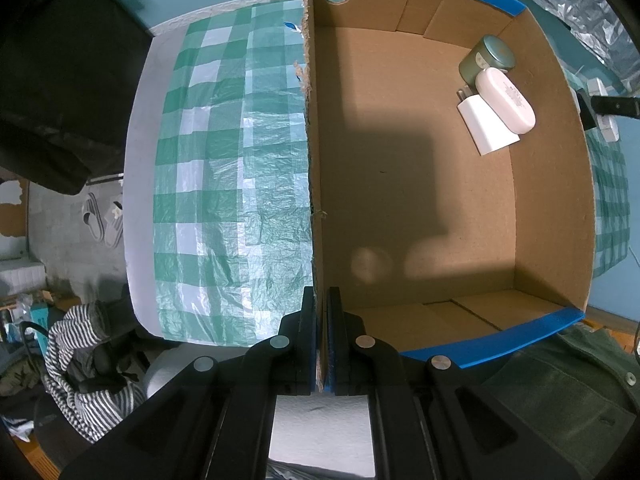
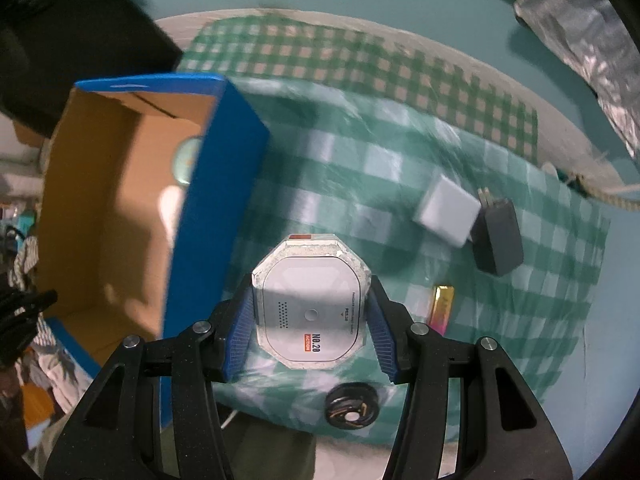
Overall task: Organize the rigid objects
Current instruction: 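Lift the white octagonal case with the right tool and carry it over the box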
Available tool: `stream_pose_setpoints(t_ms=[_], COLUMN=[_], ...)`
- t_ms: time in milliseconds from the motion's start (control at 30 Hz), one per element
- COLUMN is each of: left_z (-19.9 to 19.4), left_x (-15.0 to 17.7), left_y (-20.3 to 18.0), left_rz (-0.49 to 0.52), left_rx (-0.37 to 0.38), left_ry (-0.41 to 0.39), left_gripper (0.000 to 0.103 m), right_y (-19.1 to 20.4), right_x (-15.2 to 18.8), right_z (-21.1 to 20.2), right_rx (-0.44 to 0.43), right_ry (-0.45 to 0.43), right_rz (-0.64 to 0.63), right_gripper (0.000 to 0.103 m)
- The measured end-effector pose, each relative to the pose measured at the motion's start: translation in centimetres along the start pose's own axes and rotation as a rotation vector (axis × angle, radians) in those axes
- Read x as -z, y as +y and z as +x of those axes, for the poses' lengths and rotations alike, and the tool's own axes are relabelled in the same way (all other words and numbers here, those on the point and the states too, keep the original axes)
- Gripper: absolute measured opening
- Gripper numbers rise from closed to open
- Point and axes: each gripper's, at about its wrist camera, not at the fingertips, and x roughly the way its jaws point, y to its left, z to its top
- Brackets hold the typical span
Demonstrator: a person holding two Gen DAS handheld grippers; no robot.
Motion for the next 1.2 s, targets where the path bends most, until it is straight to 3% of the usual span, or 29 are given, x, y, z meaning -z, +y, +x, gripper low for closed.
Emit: stream_pose_setpoints(t_ms=[333,667,1200], left_z=[0.0,0.1,0.0], left_x=[-0.1,-0.1,-0.2], left_y=[0.0,-0.1,-0.1], left_rz=[0.003,0.011,0.011], left_rx=[0.0,0.0,0.001], left_ry=[0.0,-0.001,-0.002], left_gripper=[0.004,0.004,0.004], right_y=[4.9,9.4,11.8], right_x=[-1.6,-2.1,-1.8], right_z=[-1.5,-0.1,4.0], right_rx=[-0.02,-0.022,-0.008], right_ry=[-0.031,-0.008,0.064], right_rz=[-0.126,-0.236,-0.327], right_gripper=[0.053,0.053,0.053])
